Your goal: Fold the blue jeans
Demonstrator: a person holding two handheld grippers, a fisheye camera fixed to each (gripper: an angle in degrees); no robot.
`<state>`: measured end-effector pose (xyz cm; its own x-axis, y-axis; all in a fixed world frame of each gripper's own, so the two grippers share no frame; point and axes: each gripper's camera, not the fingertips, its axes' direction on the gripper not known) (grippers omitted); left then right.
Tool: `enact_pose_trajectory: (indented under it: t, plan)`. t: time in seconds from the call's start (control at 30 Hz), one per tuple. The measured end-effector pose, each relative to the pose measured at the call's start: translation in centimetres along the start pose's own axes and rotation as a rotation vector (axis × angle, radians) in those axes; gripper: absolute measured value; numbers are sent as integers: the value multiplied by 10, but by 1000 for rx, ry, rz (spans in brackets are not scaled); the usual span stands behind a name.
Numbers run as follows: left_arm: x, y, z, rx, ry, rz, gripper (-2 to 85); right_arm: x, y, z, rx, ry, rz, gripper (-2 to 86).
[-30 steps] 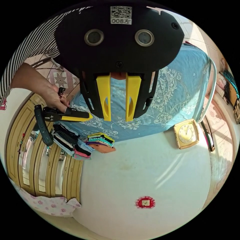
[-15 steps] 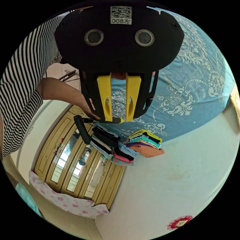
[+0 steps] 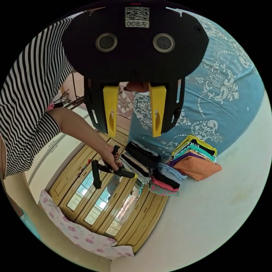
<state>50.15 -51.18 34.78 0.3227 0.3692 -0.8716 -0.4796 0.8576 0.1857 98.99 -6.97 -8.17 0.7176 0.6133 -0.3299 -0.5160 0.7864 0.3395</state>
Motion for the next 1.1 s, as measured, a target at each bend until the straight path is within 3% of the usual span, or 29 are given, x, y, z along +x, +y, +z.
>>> enact_pose_trajectory:
  t: [0.27,0.6,0.8,1.1]
  plan:
    - [-73,-164,193,-37,121,-4,173,147,-145,119,-15,203,-60,117]
    - [-165,-263,344,-178,110,-85,177,232,-218,236,-143,320,-145,103]
    - [-226,-317,402,-224,141,-127,166,297,-234,224,-82,147,-79,42]
    - [-316,-438,462,-126,209,-238,172,422,-232,152,91,-151,180,24]
